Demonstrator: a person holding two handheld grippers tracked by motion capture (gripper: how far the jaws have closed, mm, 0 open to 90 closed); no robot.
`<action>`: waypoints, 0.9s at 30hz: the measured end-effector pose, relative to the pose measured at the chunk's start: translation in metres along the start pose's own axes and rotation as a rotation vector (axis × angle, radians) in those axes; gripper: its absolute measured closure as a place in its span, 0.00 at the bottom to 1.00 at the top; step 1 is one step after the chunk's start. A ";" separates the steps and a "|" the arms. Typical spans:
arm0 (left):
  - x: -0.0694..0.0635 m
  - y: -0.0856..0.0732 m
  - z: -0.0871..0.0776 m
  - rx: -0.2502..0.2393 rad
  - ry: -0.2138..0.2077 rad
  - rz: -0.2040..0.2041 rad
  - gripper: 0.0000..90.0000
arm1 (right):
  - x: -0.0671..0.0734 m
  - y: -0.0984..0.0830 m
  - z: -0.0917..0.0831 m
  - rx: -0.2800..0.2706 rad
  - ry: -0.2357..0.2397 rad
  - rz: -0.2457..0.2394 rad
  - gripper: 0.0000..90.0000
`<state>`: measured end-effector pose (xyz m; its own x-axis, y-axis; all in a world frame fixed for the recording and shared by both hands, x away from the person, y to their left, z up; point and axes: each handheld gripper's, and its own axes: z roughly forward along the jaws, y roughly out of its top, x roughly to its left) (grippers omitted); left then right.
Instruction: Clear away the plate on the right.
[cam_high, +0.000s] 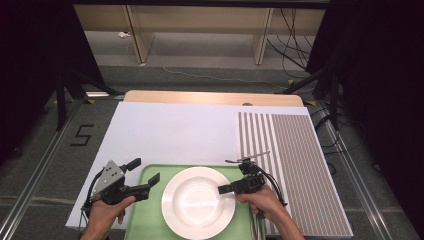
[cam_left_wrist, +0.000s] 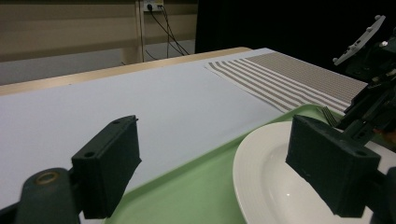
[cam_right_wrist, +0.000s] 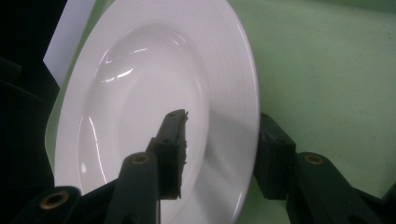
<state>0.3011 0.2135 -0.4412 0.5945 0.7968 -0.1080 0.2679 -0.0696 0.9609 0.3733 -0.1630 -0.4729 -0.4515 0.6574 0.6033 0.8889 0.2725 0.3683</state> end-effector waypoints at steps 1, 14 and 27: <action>0.000 0.000 0.000 0.000 0.000 0.000 0.18 | 0.000 0.000 -0.001 -0.003 -0.001 0.001 0.64; 0.000 0.000 0.000 -0.001 -0.001 0.000 0.18 | -0.001 -0.001 -0.009 -0.032 -0.057 -0.024 0.49; 0.000 0.000 0.000 -0.002 -0.003 0.000 0.18 | 0.006 -0.003 -0.028 -0.118 -0.099 -0.093 0.33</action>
<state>0.3010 0.2138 -0.4409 0.5964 0.7953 -0.1083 0.2665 -0.0689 0.9614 0.3660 -0.1800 -0.4505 -0.5165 0.7007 0.4921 0.8255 0.2548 0.5036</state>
